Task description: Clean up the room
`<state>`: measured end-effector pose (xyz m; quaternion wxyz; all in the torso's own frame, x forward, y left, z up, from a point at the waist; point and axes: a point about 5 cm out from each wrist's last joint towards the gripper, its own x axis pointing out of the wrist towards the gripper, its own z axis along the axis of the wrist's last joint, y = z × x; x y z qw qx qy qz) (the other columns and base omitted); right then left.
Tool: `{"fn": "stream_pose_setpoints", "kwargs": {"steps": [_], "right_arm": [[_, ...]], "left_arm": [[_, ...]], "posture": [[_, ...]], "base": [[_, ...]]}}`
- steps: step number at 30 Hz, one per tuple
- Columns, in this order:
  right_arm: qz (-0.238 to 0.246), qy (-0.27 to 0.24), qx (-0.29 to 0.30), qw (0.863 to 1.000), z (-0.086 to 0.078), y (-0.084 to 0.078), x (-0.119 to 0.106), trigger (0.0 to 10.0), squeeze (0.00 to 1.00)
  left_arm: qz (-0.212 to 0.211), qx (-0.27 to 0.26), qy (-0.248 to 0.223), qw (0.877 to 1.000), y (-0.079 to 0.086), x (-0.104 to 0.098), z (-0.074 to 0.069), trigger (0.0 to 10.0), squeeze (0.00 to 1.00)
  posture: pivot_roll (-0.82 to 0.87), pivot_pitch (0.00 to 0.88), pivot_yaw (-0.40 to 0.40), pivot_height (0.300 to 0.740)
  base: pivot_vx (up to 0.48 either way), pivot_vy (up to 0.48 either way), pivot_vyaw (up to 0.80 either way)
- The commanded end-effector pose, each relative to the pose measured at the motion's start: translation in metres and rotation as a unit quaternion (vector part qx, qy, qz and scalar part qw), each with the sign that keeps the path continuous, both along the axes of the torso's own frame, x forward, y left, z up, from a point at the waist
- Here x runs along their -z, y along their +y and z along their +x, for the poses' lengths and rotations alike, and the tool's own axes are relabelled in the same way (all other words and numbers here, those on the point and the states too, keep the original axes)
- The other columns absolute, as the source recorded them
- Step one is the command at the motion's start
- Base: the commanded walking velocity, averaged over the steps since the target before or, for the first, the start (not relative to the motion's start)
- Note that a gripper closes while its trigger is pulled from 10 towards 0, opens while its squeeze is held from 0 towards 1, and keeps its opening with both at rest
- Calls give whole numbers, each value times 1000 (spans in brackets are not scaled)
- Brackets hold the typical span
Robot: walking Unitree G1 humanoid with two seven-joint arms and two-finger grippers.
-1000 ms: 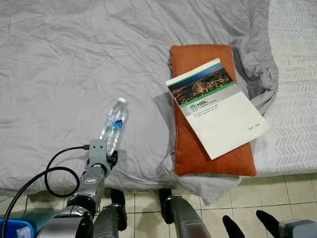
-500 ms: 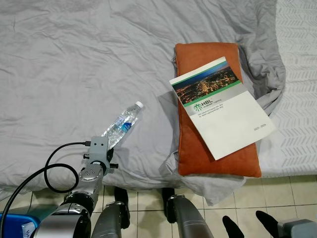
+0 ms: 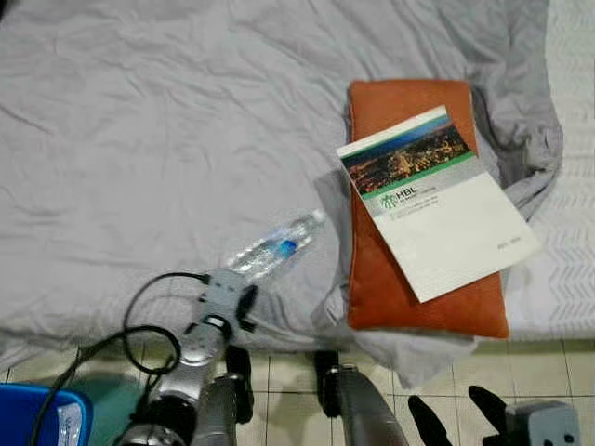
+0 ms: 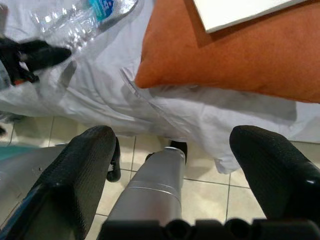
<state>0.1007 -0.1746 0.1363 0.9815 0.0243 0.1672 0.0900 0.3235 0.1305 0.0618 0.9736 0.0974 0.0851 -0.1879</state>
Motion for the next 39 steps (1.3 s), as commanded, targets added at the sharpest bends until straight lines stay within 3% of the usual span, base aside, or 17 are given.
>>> {"fn": "stream_pose_setpoints", "kwargs": {"steps": [1,8,15,17,21,23,26,27,29,34,35,36,39], "right_arm": [[2,21,5,1000,-2,1,9,10000,0],[5,18,5,1000,0,5,12,10000,0],[3,23,7,1000,-3,4,14,10000,0],[5,23,8,1000,-3,6,15,10000,0],[9,17,9,1000,-1,8,15,10000,0],[11,15,10,1000,-1,9,14,10000,0],[22,13,7,1000,-4,14,11,10000,0],[22,13,7,1000,-4,14,11,10000,0],[31,15,7,999,-13,20,6,10000,0],[38,21,3,999,-27,25,-4,10000,0],[46,22,-13,999,-31,31,-8,10000,0],[63,27,-42,997,-40,41,-11,10000,0],[72,35,-50,996,-46,45,-12,10000,0]], "left_arm": [[34,-1,0,999,14,-3,1,10000,1000],[82,-39,-1,996,41,-12,15,10000,1000],[84,-39,-2,996,47,-24,21,10000,1000],[63,-22,-13,998,46,-40,31,10000,1000],[66,-10,-26,997,49,-57,43,10000,1000],[69,5,-26,997,46,-64,50,10000,1000],[58,74,11,996,24,-57,51,10000,1000],[58,74,11,996,24,-57,51,10000,1000],[88,111,45,989,8,-46,49,10000,1000],[102,107,54,988,6,-46,51,10000,973],[105,96,45,989,7,-50,54,10000,0],[114,63,6,991,9,-67,64,10000,0],[134,52,-28,989,10,-81,70,10000,0]], "posture": [[-269,584,-29,740],[-279,583,-23,740],[-276,583,-16,740],[-269,581,-7,740],[-266,577,-1,740],[-263,579,2,740],[-270,590,6,740],[-270,590,6,740],[-301,615,14,740],[-341,644,19,740],[-354,651,20,740],[-371,666,17,740],[-374,683,20,740]], "base": [[0,0,0],[0,0,0],[0,0,0],[0,0,0],[0,0,0],[0,0,0],[0,0,0],[0,0,0],[0,0,0],[0,0,0],[0,0,0],[0,0,0],[0,0,0]]}}
